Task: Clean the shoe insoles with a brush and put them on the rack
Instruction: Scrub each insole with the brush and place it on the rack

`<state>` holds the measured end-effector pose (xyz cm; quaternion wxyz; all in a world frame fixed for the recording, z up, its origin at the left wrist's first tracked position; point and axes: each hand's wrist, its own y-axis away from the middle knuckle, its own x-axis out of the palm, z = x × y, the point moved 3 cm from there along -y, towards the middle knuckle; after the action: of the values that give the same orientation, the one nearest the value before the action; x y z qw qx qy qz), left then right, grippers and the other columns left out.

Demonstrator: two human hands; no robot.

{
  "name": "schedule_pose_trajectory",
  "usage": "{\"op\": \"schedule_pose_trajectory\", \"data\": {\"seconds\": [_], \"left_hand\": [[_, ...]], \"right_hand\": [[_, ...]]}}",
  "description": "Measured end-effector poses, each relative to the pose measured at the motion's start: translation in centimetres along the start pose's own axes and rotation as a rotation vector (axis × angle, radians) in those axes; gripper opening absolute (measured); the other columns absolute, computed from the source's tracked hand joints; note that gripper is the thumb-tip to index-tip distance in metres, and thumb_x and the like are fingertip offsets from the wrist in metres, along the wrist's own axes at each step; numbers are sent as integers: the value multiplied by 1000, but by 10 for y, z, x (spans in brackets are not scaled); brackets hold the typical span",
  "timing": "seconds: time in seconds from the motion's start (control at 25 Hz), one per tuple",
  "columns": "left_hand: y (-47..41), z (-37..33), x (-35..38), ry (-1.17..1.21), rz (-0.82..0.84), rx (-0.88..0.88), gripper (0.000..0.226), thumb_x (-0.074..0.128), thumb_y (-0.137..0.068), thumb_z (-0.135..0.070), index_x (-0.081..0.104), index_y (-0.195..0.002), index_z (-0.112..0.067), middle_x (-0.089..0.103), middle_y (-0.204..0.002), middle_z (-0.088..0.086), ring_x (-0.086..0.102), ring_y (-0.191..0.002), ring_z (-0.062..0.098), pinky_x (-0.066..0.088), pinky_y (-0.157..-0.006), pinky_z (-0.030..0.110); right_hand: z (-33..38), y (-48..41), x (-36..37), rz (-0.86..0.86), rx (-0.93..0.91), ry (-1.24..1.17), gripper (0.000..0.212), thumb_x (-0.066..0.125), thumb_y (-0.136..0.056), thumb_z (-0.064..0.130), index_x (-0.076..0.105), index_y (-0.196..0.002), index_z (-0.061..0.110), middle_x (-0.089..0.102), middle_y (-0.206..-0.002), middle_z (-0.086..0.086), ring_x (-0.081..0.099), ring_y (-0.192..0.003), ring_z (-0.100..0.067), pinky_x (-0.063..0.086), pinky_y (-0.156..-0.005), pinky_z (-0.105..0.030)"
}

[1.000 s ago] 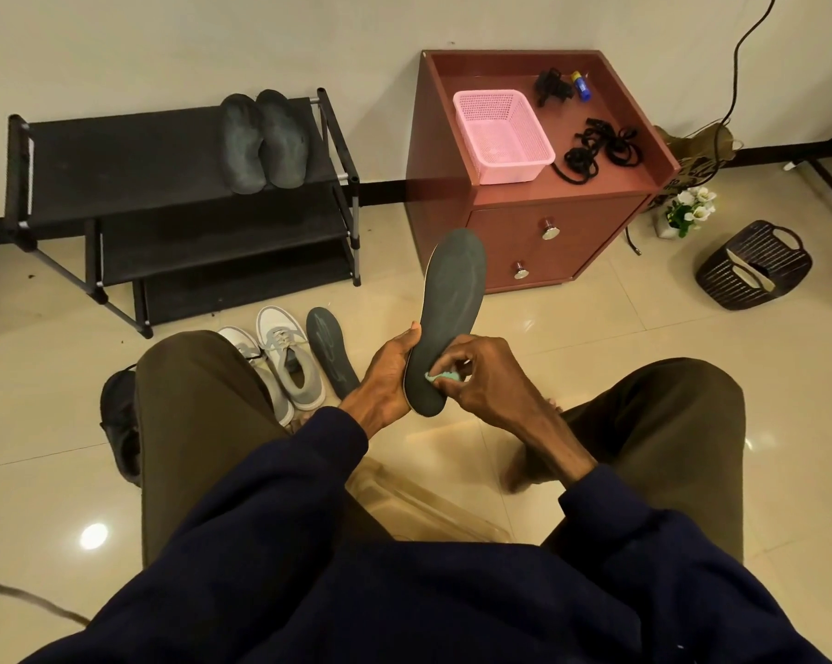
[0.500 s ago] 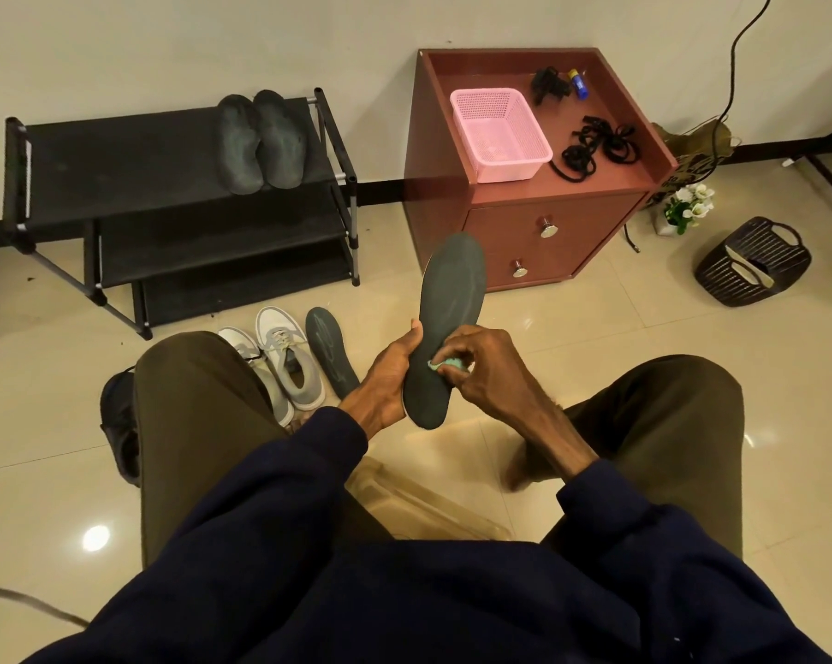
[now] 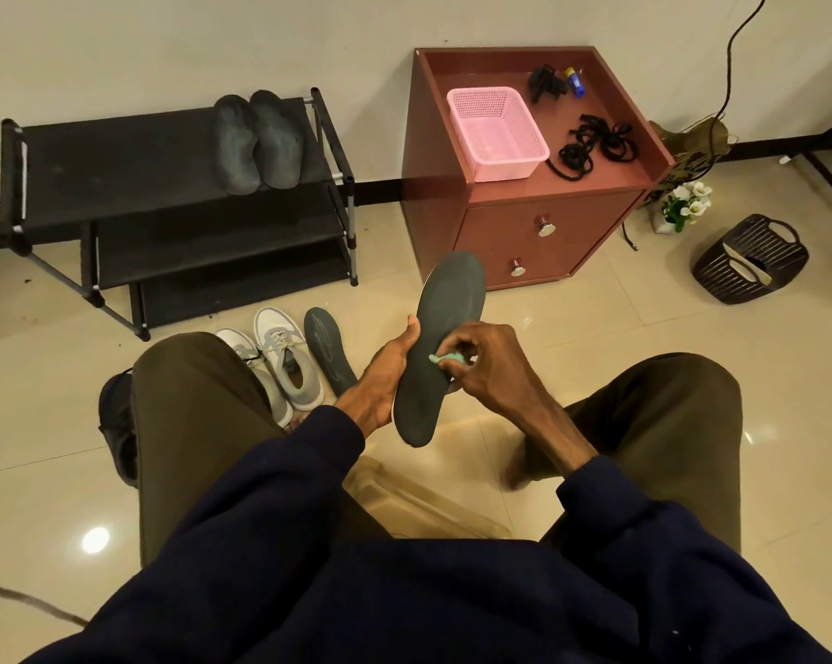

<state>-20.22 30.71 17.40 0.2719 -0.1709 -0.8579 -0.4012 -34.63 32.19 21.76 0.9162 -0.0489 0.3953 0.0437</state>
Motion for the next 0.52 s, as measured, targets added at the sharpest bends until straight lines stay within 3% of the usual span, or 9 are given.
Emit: {"op": "schedule_pose_trajectory", "data": {"seconds": [0.12, 0.2, 0.24, 0.32, 0.4, 0.44, 0.52], "left_hand": [[1, 6, 5, 29, 82, -66, 60, 37, -106, -55, 61, -133, -6, 66, -131, 21, 69, -112, 37, 56, -97, 49], [1, 7, 7, 41, 115, -86, 59, 36, -107, -53, 64, -129, -6, 66, -131, 21, 69, -113, 38, 53, -100, 50], [1, 6, 8, 63, 111, -86, 56, 36, -107, -51, 65, -127, -8, 68, -129, 20, 70, -111, 37, 54, -99, 52], [3, 2, 8, 53, 82, -56, 53, 36, -107, -50, 68, -122, -11, 72, -122, 15, 72, -104, 31, 56, -94, 51], [1, 2, 2, -26, 18, -27, 55, 37, -106, -55, 70, -120, -14, 73, -117, 13, 72, -96, 26, 59, -89, 44], [0, 1, 0, -44, 1, -15, 57, 38, -104, -57, 69, -123, -14, 72, -120, 14, 72, -98, 27, 60, -89, 44], [0, 3, 0, -2, 25, -35, 59, 41, -103, -57, 65, -130, -10, 69, -128, 18, 71, -105, 32, 59, -92, 48]], "right_hand": [[-24, -7, -21, -287, 64, 128, 9, 81, -83, 7, 76, -88, 12, 71, -88, -2, 62, -78, -13, 58, -73, -37], [-26, -5, -27, -359, 67, 118, 9, 81, -84, 8, 75, -91, 10, 71, -90, -3, 62, -80, -11, 58, -73, -35], [-22, -3, -26, -319, 61, 70, 9, 81, -84, 8, 76, -91, 10, 71, -89, -3, 62, -78, -7, 59, -70, -31], [-7, 1, -12, -75, 70, -101, 8, 83, -82, 7, 77, -87, 9, 69, -85, -2, 64, -72, -6, 58, -59, -23], [5, 4, 0, 139, 35, -125, 8, 84, -81, 8, 78, -84, 12, 69, -81, 1, 66, -69, -12, 59, -55, -25], [6, 3, 2, 138, 30, -115, 8, 84, -81, 8, 78, -84, 12, 70, -81, 0, 67, -68, -14, 59, -55, -26], [-3, -2, -6, -29, 66, -82, 7, 83, -82, 9, 77, -85, 11, 70, -83, -2, 66, -68, -14, 60, -59, -26]]}}
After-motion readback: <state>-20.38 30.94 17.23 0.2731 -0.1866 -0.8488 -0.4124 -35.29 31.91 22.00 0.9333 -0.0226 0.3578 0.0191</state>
